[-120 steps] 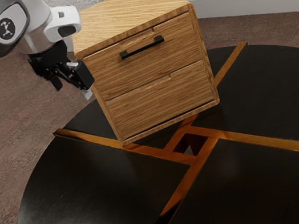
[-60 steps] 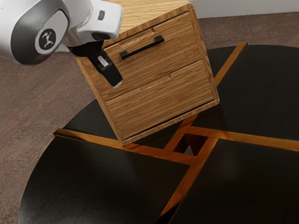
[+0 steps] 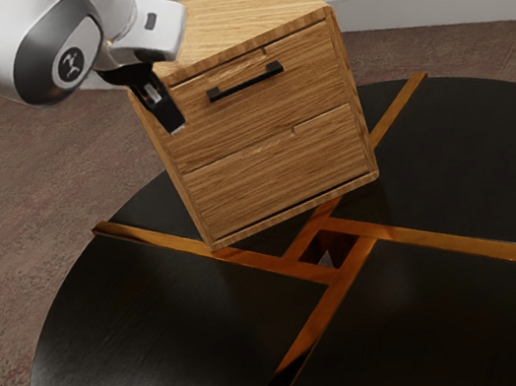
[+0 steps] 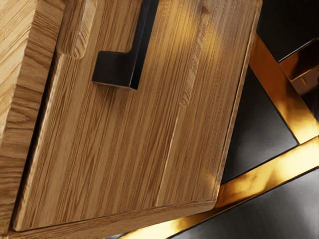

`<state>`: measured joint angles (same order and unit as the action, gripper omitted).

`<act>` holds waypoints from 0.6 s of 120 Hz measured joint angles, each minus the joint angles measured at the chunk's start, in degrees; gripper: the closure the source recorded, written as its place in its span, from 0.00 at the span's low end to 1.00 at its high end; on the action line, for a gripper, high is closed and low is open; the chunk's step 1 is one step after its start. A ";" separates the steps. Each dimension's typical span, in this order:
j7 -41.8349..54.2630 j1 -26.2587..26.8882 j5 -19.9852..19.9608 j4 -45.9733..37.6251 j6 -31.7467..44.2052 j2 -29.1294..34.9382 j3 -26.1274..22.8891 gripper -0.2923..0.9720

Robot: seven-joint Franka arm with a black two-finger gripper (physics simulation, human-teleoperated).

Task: Pull the drawer handle with one arm to open the drawer

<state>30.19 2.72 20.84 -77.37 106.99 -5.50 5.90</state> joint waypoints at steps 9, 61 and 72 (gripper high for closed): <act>0.33 -11.76 0.12 -0.09 -0.03 0.65 -11.97 0.23; 2.32 -24.29 2.07 2.44 1.18 -3.44 -25.03 0.23; 2.78 -24.12 4.35 5.75 0.88 -7.17 -28.13 0.23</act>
<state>32.97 -21.40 25.20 -71.62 107.87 -12.67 -22.23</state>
